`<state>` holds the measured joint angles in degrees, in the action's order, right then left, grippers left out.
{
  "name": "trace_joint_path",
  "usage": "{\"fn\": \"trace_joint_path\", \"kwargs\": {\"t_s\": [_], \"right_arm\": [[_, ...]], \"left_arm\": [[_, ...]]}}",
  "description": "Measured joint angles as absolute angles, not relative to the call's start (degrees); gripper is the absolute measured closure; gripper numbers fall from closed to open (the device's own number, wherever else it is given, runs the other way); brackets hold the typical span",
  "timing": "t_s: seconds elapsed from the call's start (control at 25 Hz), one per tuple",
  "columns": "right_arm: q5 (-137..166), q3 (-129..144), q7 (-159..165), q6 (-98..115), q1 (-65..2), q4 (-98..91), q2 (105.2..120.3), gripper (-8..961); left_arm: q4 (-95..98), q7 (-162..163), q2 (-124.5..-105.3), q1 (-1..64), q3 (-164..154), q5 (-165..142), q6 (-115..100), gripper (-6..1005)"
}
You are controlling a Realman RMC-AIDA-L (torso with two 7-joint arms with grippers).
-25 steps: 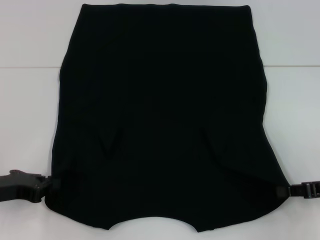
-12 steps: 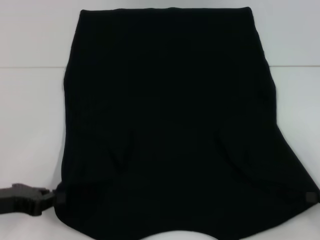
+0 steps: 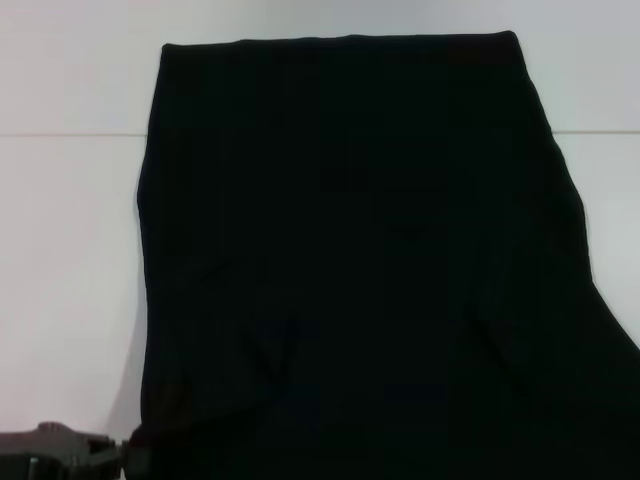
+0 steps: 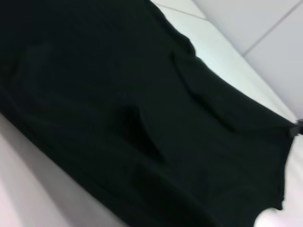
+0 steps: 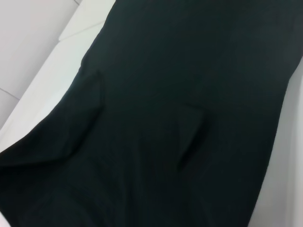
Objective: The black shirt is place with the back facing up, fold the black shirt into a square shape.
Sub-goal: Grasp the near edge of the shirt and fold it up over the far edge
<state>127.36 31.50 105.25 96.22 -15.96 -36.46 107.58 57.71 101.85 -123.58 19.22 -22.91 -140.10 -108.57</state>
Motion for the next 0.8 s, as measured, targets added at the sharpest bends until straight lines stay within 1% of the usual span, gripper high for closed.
{"fn": "trace_joint_path", "kwargs": {"t_s": [0.32,0.52,0.64,0.8], "right_arm": [[130.0,28.0,103.7,99.1,-15.4,-36.6,107.88,911],[129.9,25.3,103.7,99.2,-17.9,-36.6,108.28,911],[129.8,23.2,104.0,99.1,-20.8,-36.7,108.35,911],[129.7,20.8,104.4,97.1,-25.9,-36.4,108.26,911]], "left_arm": [[57.7,101.9,-123.76,18.9,-22.9,-140.7,-110.9,985],[57.0,103.5,-123.20,22.3,-22.8,-139.9,-109.5,985],[55.9,105.6,-121.99,26.0,-22.7,-138.0,-107.7,985],[51.3,108.6,-119.35,31.6,-22.4,-135.2,-101.7,986]]}}
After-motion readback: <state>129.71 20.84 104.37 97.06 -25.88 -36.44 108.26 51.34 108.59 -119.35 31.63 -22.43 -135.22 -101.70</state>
